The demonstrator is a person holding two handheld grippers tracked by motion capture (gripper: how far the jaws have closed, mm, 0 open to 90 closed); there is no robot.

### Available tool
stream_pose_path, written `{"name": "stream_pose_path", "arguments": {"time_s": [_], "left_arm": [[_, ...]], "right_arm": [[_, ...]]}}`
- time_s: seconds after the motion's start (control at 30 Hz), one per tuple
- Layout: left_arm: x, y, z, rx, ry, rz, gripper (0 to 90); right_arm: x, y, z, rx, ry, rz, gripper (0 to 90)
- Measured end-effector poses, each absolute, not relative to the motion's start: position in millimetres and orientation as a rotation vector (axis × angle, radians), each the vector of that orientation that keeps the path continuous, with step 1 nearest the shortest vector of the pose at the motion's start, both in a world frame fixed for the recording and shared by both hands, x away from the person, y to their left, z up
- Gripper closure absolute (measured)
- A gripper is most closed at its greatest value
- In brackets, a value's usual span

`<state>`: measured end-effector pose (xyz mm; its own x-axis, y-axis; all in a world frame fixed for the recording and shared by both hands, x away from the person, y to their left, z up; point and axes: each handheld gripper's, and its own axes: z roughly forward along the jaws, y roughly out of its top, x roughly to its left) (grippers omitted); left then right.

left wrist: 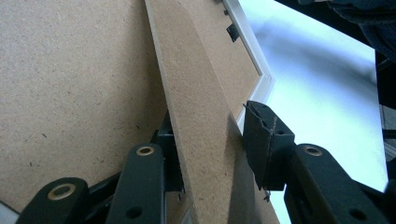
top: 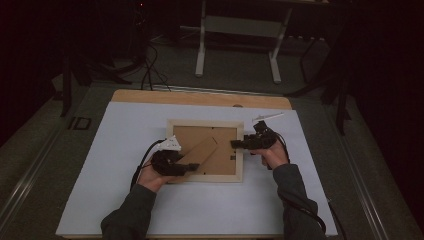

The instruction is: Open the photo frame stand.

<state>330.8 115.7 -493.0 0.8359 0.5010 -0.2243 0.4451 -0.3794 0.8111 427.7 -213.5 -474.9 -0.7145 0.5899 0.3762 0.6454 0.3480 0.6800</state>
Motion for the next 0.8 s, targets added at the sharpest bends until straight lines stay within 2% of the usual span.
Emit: {"name": "stream_pose_path", "arguments": {"time_s": [0.07,0.27,0.8], "left_arm": [[330.9,115.8,-493.0,2.026,0.695,0.069,62.0],[330.6,115.5,-493.0,2.045,0.691,0.072,61.9],[328.5,112.2,-491.4,2.076,0.721,0.194,61.2]], "right_arm": [[429.0,-211.6,-479.5,-1.134,-2.505,-1.307,44.1],[427.8,-214.9,-477.7,-1.114,-2.5,-1.325,48.0],[421.1,-221.2,-464.1,-1.082,-2.521,-1.398,55.5]]}}
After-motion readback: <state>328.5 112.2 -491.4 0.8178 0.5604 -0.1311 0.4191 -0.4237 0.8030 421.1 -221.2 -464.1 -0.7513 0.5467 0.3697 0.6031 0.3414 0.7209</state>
